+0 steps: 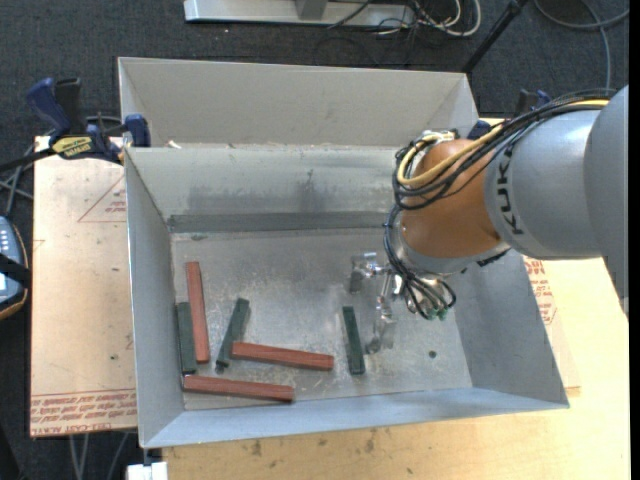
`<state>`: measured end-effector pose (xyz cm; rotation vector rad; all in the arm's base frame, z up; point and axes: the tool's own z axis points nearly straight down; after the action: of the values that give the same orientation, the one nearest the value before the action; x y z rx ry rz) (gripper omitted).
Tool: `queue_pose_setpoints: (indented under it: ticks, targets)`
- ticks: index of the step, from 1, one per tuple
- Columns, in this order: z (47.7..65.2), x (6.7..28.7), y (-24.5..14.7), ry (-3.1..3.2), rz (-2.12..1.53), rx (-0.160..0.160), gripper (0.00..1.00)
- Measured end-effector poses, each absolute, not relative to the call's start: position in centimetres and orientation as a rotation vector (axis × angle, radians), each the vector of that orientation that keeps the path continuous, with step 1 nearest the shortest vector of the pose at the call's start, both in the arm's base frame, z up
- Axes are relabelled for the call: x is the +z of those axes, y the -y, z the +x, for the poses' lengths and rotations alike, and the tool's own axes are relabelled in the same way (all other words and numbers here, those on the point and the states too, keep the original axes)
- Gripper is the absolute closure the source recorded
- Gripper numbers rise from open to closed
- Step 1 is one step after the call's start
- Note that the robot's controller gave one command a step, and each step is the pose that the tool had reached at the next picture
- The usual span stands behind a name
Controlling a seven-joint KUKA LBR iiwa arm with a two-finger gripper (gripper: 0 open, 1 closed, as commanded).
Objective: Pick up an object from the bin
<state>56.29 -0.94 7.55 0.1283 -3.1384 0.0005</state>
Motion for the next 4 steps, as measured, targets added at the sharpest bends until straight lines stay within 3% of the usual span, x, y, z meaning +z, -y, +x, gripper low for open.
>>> queue_pose_setpoints:
  ticks: [1, 2, 3, 4]
  targets:
    - [54.7, 7.0, -2.5, 3.141, 0.092, -0.001, 0.00]
    - [52.6, 7.5, -4.8, 3.064, 0.696, -0.002, 1.00]
    - [52.6, 7.5, -4.8, 3.064, 0.696, -0.003, 1.00]
    - [51.8, 12.1, -5.0, 3.057, 0.693, -0.004, 1.00]
